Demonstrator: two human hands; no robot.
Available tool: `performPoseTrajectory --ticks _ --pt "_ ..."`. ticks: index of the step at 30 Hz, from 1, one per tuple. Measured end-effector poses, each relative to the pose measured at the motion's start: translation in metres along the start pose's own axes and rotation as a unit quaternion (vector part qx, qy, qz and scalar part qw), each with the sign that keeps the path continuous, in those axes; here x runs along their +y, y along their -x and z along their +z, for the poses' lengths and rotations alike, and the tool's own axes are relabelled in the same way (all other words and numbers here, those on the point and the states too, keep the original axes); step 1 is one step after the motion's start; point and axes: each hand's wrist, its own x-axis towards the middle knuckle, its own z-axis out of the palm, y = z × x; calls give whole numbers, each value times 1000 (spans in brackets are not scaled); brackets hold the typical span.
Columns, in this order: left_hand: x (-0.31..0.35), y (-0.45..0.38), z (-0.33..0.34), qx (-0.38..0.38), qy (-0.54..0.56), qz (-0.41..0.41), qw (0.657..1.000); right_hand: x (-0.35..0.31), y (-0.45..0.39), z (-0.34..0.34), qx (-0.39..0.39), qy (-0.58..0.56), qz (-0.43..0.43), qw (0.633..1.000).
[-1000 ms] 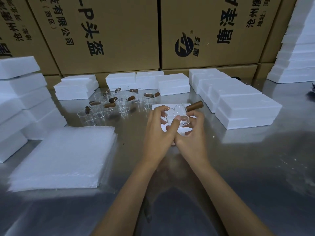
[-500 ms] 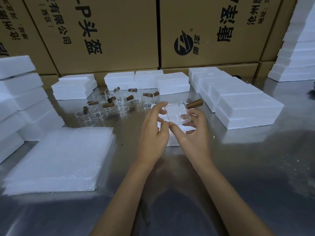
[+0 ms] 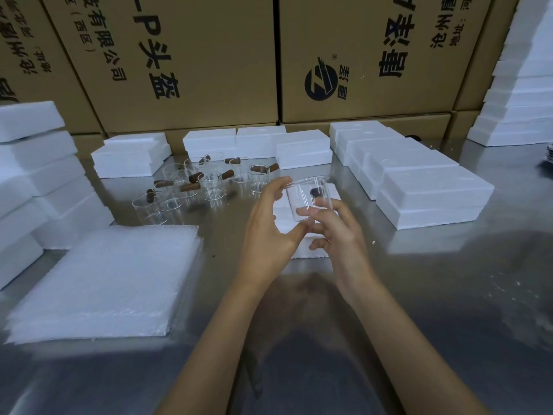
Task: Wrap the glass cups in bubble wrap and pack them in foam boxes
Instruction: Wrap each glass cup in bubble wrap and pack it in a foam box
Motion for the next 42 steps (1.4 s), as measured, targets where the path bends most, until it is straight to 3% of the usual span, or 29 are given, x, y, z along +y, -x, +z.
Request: performPoseTrajectory --ticks 5,10,13,17,21,24,27,33,38,42 --pt "4 1 0 36 -10 25 999 -1 1 1 -15 3 -29 999" --pt "4 4 -1 62 -90 52 993 4 7 7 69 197 -168 963" --pt "1 5 1 75 -134 118 981 8 4 7 80 218 -195 953" --pt "0 5 3 71 -164 155 972 9 -1 3 73 153 -181 969" --pt "2 4 4 66 -99 62 991 7 -4 -2 62 78 -110 989" --pt "2 1 2 49 -32 -24 998 1 -8 -6 25 -58 -11 998" --pt "1 0 1 15 19 -70 997 -4 -9 -8 -22 -187 59 980" --pt "5 -2 1 -5 83 -80 993 -5 -6 -13 -77 -291 110 947" --pt "9 0 0 -52 101 -77 991 -4 -6 -18 -127 -318 118 932" --pt "10 1 4 -46 106 -54 992 -2 -5 -18 -136 -313 118 933"
